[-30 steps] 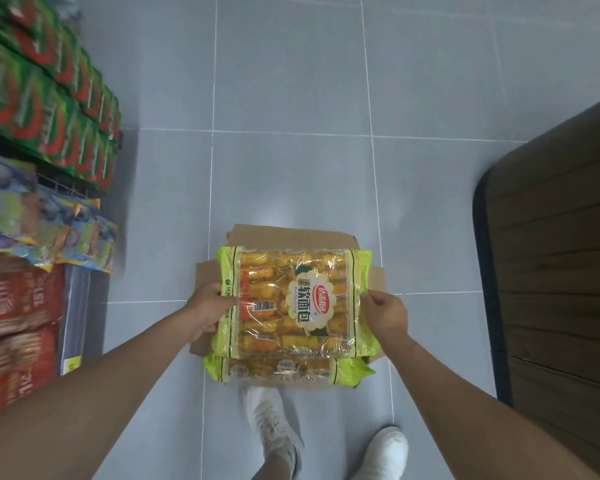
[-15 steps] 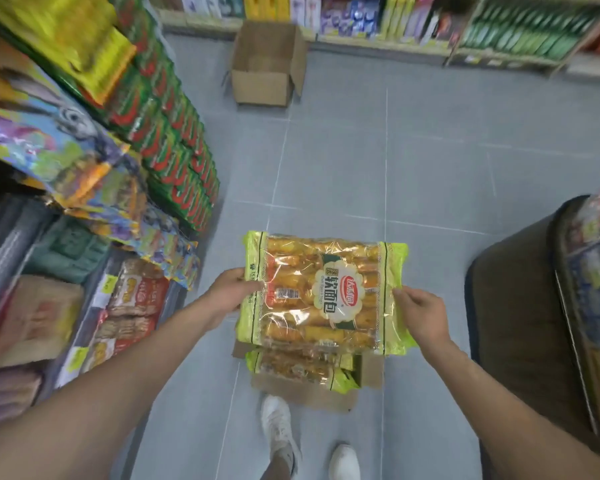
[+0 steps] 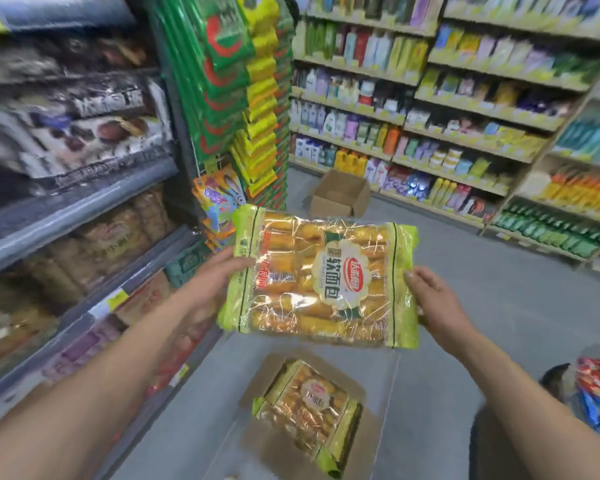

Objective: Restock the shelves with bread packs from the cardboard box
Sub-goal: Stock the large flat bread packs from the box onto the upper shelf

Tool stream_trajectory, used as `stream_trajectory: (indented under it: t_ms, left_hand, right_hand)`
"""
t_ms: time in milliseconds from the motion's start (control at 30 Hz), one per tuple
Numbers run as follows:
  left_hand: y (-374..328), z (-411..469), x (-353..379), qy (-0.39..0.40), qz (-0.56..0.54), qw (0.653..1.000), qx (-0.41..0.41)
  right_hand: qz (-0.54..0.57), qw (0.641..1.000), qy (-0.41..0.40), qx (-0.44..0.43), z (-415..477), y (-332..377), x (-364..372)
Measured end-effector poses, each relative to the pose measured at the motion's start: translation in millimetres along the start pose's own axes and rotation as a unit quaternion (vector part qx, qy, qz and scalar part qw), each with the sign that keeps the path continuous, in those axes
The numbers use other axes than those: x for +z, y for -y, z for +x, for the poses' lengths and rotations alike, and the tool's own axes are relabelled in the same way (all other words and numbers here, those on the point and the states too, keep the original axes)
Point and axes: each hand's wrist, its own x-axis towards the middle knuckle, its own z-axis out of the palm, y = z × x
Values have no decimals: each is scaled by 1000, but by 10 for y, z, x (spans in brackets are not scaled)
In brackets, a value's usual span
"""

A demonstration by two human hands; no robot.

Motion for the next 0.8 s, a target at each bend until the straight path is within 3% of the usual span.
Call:
stream_trajectory:
  t_ms: [233,333,600,800]
  left_hand:
    - [-363,-1090,-1033,-112,-77,989,60]
    - [-384,-1550,-1669,-199,-94,970,105]
    - [-303,-3138,-3133,-292,-61,949,101]
    - [-210,-4031,-3873,-350,-137,924,77]
  right_hand:
    - [89,978,187,-33,-126,989,823]
    - [123,961,246,-29,-289,1336,1416]
    - [190,887,421,-18,-706,1866,3210]
    - [208,817,530,-91,-1196,2072,4490]
